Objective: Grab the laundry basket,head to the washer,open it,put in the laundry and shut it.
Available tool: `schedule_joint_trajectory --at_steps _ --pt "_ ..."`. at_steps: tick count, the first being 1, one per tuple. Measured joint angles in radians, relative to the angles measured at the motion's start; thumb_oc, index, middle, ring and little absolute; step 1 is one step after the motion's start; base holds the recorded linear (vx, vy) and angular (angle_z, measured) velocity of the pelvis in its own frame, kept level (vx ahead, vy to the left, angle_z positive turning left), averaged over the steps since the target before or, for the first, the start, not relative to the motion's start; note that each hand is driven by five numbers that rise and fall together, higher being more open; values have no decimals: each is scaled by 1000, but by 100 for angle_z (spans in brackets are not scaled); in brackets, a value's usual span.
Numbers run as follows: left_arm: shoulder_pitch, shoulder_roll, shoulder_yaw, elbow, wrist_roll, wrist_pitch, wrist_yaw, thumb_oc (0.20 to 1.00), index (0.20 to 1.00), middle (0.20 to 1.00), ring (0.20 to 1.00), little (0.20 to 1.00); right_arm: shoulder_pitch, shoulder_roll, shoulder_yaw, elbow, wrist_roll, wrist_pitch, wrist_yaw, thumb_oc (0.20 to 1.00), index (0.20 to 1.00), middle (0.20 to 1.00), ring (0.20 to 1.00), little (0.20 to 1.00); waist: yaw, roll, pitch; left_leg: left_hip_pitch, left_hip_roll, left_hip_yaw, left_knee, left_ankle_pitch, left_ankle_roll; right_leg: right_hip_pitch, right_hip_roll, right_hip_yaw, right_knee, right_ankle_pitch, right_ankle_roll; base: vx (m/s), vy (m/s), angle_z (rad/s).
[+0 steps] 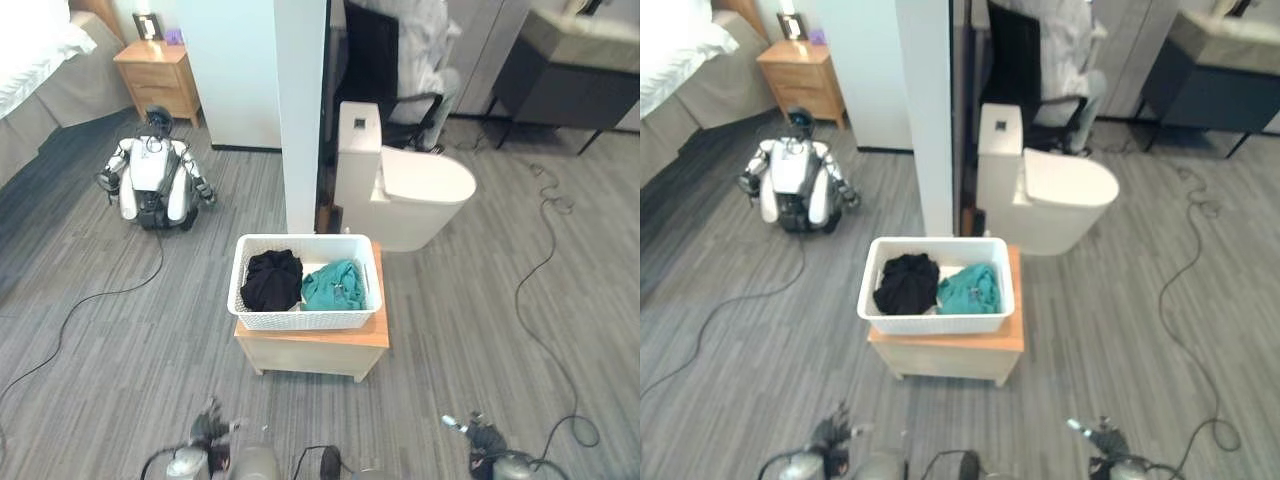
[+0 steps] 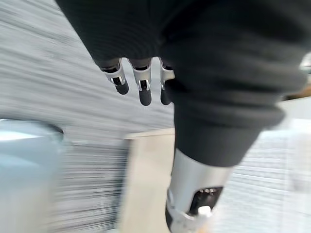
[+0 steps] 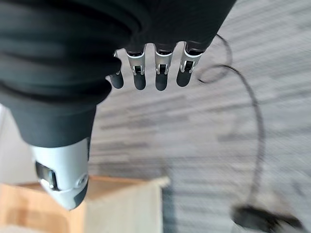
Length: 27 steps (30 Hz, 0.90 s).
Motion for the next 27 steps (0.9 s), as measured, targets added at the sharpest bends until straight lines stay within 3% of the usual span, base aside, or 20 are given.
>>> schedule_joint_trajectory --at_steps 3,4,10,13,16,19,21,27 --pt "-8 12 43 -75 39 18 20 1000 1000 1000 1000 1000 39 -27 -78 -192 -12 -1 -15 1000 1000 1000 1000 1000 -7 43 -11 48 -11 3 -18 68 13 60 13 33 0 -27 26 137 99 -48" --pt "-19 21 44 -78 57 22 23 1000 1000 1000 1000 1000 31 -46 -85 -218 -25 4 -19 1000 1000 1000 1000 1000 -25 58 -20 79 -10 8 -38 107 38 73 14 44 -1 -44 36 153 127 -16" --pt "13 71 124 -188 83 83 38 1000 1000 1000 1000 1000 23 -46 -102 -333 -76 41 -21 1000 1000 1000 1000 1000 -23 13 -24 151 -61 92 -173 150 90 59 -59 105 -1 -67 90 60 97 -27" --pt "19 98 121 -266 87 93 42 1000 1000 1000 1000 1000 -3 -47 -99 -352 -80 59 -21 1000 1000 1000 1000 1000 -5 17 -25 172 -90 104 -205 155 107 62 -92 107 -1 -79 116 -67 52 -5" --pt "-42 127 97 -267 87 98 69 1000 1000 1000 1000 1000 -113 -80 -42 -342 -78 69 -19 1000 1000 1000 1000 1000 1 32 -16 152 -92 111 -207 160 114 40 -95 109 -1 -77 128 -176 18 -4" --pt "-163 135 55 -232 83 102 97 1000 1000 1000 1000 1000 -262 -131 32 -314 -76 78 -23 1000 1000 1000 1000 1000 6 52 5 93 -82 110 -203 177 105 -21 -83 107 0 -57 128 -322 -6 0" --pt "-328 143 6 -176 67 104 121 1000 1000 1000 1000 1000 -424 -184 129 -271 -80 95 -37 1000 1000 1000 1000 1000 9 70 62 30 -67 103 -188 202 87 -76 -66 103 7 -33 125 -209 -26 3" --pt "-699 185 -40 -30 -26 97 209 1000 1000 1000 1000 1000 -772 -192 292 -86 -119 138 -65 1000 1000 1000 1000 1000 10 48 201 -65 -39 84 -188 240 57 -174 -35 84 23 -5 115 -122 -25 4"
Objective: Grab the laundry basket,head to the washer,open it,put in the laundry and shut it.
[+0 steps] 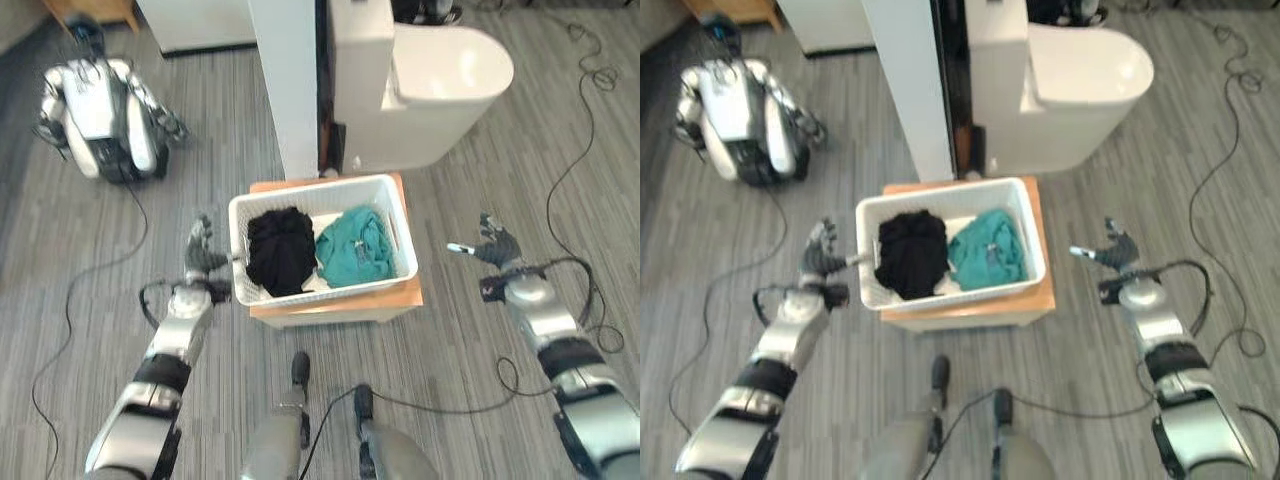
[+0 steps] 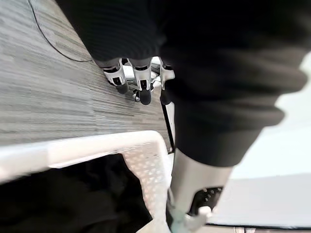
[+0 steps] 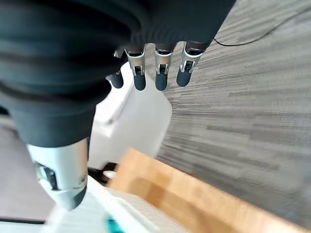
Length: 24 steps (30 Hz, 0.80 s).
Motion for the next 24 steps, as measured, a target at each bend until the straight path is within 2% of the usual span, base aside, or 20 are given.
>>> schedule_joint_trajectory --at_steps 2,3,5,8,13,15,18,20,24 --pt "-51 20 -14 36 -54 -8 16 1000 1000 1000 1000 1000 -63 0 42 46 2 1 0 1000 1000 1000 1000 1000 -1 -6 43 -5 1 1 0 7 4 -10 1 0 9 0 1 -93 -21 -1" --pt "-104 17 -14 102 -124 -15 19 1000 1000 1000 1000 1000 -110 3 80 93 5 7 0 1000 1000 1000 1000 1000 1 -9 54 -24 1 0 -1 8 4 -26 2 -1 8 0 0 -40 -10 3" --pt "-150 31 -13 173 -179 -16 30 1000 1000 1000 1000 1000 -146 18 107 123 30 6 0 1000 1000 1000 1000 1000 0 -21 68 -37 2 1 -4 13 10 -42 2 -1 7 1 0 -44 -15 0" --pt "-204 88 -11 222 -182 -22 63 1000 1000 1000 1000 1000 -165 33 120 125 72 6 -2 1000 1000 1000 1000 1000 -1 -48 98 -40 2 1 -4 14 10 -44 3 -5 6 1 0 -45 -10 1" --pt "-228 126 -27 257 -223 -37 65 1000 1000 1000 1000 1000 -206 36 178 127 120 4 -4 1000 1000 1000 1000 1000 0 -51 99 -41 2 1 -10 14 10 -45 2 -9 2 1 0 0 0 0" --pt "-234 127 -54 272 -251 -37 60 1000 1000 1000 1000 1000 -227 37 178 134 120 3 -3 1000 1000 1000 1000 1000 1 -51 99 -41 2 0 -10 14 10 -44 3 -10 0 1 0 0 0 0" --pt "-276 123 -169 348 -254 -26 27 1000 1000 1000 1000 1000 -307 42 255 225 120 4 -1 1000 1000 1000 1000 1000 1 -51 99 -45 1 -1 -10 14 10 -44 3 -14 -5 2 0 1 2 1" --pt "-296 123 -209 370 -254 -20 8 1000 1000 1000 1000 1000 -338 50 269 256 120 6 0 1000 1000 1000 1000 1000 0 -51 99 -49 0 -3 -9 16 6 -45 2 -20 -8 4 1 8 6 6" --pt "-305 122 -216 366 -259 -4 -22 1000 1000 1000 1000 1000 -351 56 269 263 120 7 1 1000 1000 1000 1000 1000 2 -51 99 -52 -3 -15 -9 16 6 -44 1 -31 -10 4 1 19 2 8"
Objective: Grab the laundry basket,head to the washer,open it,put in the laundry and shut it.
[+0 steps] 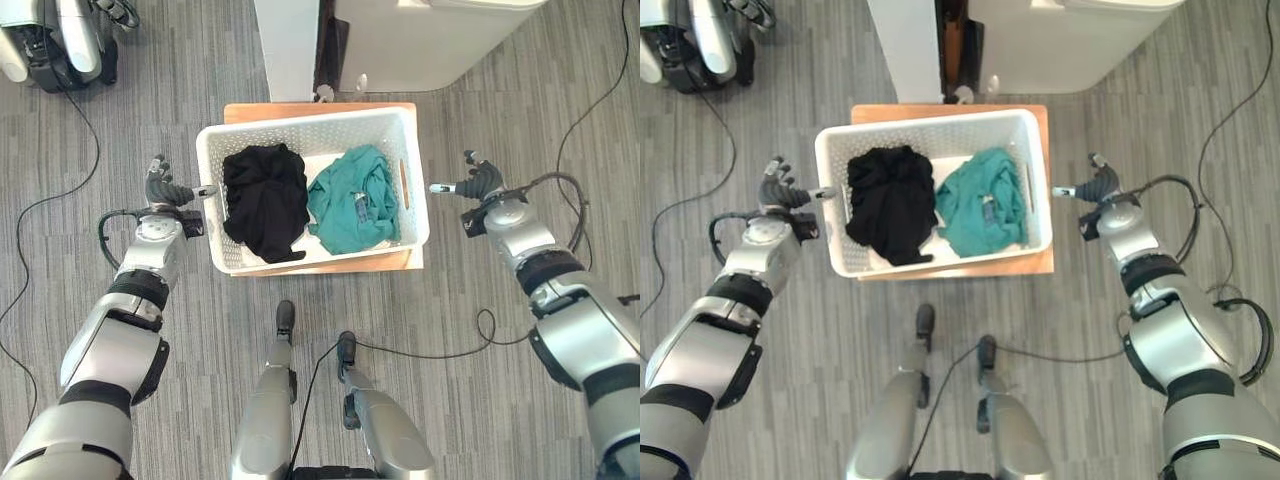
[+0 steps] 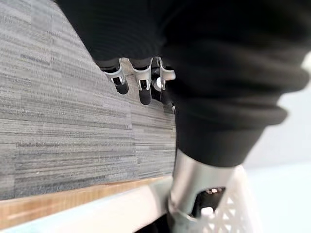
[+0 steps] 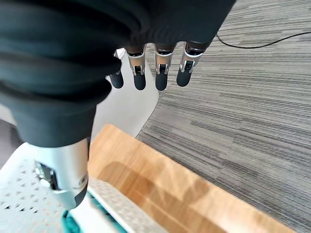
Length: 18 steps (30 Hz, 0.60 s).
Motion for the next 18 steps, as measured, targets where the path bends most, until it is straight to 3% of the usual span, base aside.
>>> schedule_joint_trajectory --at_steps 13,18 --pt "-49 -4 -225 26 -77 41 -114 1000 1000 1000 1000 1000 -41 21 79 110 38 14 31 1000 1000 1000 1000 1000 14 11 0 -4 -9 -9 6 0 0 1 -7 -4 0 0 0 3 1 0" --pt "-95 -29 -274 99 -74 53 -136 1000 1000 1000 1000 1000 -75 42 107 157 38 19 47 1000 1000 1000 1000 1000 14 37 -1 -4 -10 -10 7 2 -3 2 -7 -6 1 0 1 0 0 0"
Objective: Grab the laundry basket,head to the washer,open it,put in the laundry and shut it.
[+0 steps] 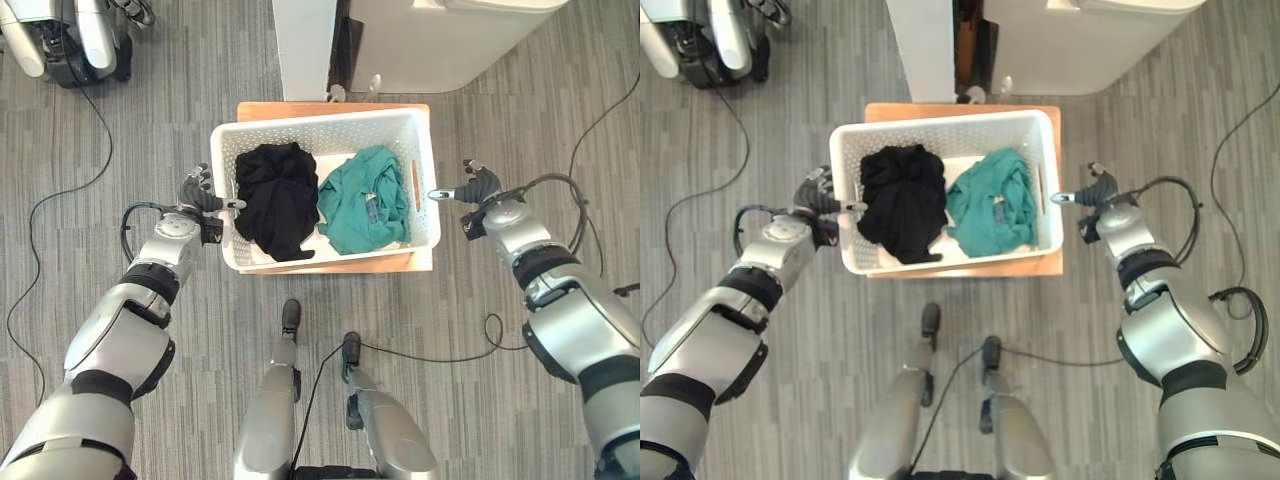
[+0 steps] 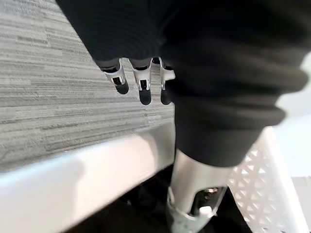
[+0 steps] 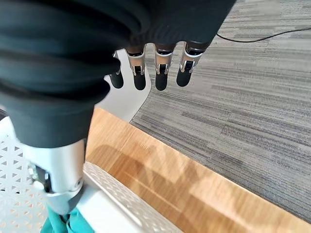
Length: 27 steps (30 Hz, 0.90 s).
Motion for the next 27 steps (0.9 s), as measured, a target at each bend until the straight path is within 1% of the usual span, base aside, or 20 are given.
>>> schedule_joint_trajectory --at_steps 3,5,8,9,11,12,14,15,16,17,18,19,22,23,24,27 --pt "-18 -19 -26 10 10 5 -16 1000 1000 1000 1000 1000 -11 26 19 18 0 1 7 1000 1000 1000 1000 1000 2 22 -2 -1 0 -1 1 0 0 0 0 -4 0 0 0 2 -3 1" --pt "-54 -65 -31 89 44 19 -22 1000 1000 1000 1000 1000 -20 61 48 67 -2 14 22 1000 1000 1000 1000 1000 5 26 -4 -2 1 -2 1 1 -1 -1 1 -5 0 0 0 0 0 0" --pt "-64 -88 -30 96 65 26 -27 1000 1000 1000 1000 1000 -22 72 64 67 -3 17 38 1000 1000 1000 1000 1000 4 27 -3 -10 1 -3 2 1 -1 -6 2 -8 0 0 0 4 -5 1" --pt "-69 -104 -30 115 91 27 -26 1000 1000 1000 1000 1000 -25 78 69 66 -8 19 44 1000 1000 1000 1000 1000 5 27 -3 -12 0 -4 2 1 -1 -8 2 -10 0 0 0 0 0 0" --pt "-71 -110 -30 129 97 28 -28 1000 1000 1000 1000 1000 -33 91 86 68 -11 20 49 1000 1000 1000 1000 1000 5 27 -3 -13 1 -4 2 1 -1 -10 2 -10 0 0 0 0 0 0" --pt "-80 -120 -29 151 124 28 -30 727 727 727 727 727 -47 107 96 94 -22 20 54 1000 1000 1000 1000 1000 7 27 -3 -18 1 -4 2 1 -1 -13 2 -10 0 0 0 0 0 0" --pt "-93 -125 -29 158 135 30 -31 307 307 307 307 307 -61 108 97 117 -34 21 64 1000 1000 1000 1000 1000 8 27 -3 -27 2 -6 3 1 -1 -21 3 -14 0 0 0 21 -12 4" --pt "-96 -125 -29 158 138 30 -33 200 200 200 200 200 -65 112 97 131 -41 21 66 1000 1000 1000 1000 1000 8 27 -3 -30 2 -8 4 1 -1 -23 3 -16 0 0 0 32 -10 5" --pt "-102 -126 -29 160 142 31 -36 200 200 200 200 200 -74 118 97 147 -43 24 69 890 890 890 890 890 8 27 -3 -32 1 -8 5 1 -1 -24 3 -16 0 0 0 40 -10 2" --pt "-102 -126 -29 160 142 31 -36 200 200 200 200 200 -74 118 97 147 -43 24 69 545 545 545 545 545 8 27 -3 -32 1 -8 5 1 -1 -24 3 -16 0 0 0 39 -4 1" --pt "-103 -131 -29 162 160 33 -33 200 200 200 200 200 -81 126 94 174 -42 33 70 322 322 322 322 322 9 27 -3 -32 1 -8 5 1 -1 -24 3 -16 1 0 0 43 -10 0" --pt "-105 -132 -38 165 177 39 -28 200 200 200 200 200 -85 128 92 178 -42 39 74 200 200 200 200 200 10 27 -3 -33 1 -9 5 1 -1 -26 3 -17 2 0 0 0 0 0" --pt "-111 -126 -82 168 255 49 -26 200 200 200 200 200 -89 130 93 183 -41 40 84 200 200 200 200 200 9 27 -4 -35 2 -12 5 1 -1 -29 4 -19 6 0 0 11 0 0" --pt "-111 -124 -106 167 280 49 -25 200 200 200 200 200 -89 130 93 183 -41 40 84 351 351 351 351 351 9 27 -5 -38 2 -12 6 1 -1 -33 4 -19 8 0 0 32 4 2" --pt "-111 -124 -116 167 319 49 -27 200 200 200 200 200 -89 129 93 181 -41 40 83 200 200 200 200 200 8 31 -12 -46 1 -13 8 1 -1 -39 4 -20 10 0 0 43 -3 1" --pt "-106 -121 -139 158 372 48 -28 200 200 200 200 200 -79 126 92 173 -43 41 73 200 200 200 200 200 6 31 -12 -49 -1 -16 15 1 -1 -40 3 -22 16 -1 1 37 -1 3"
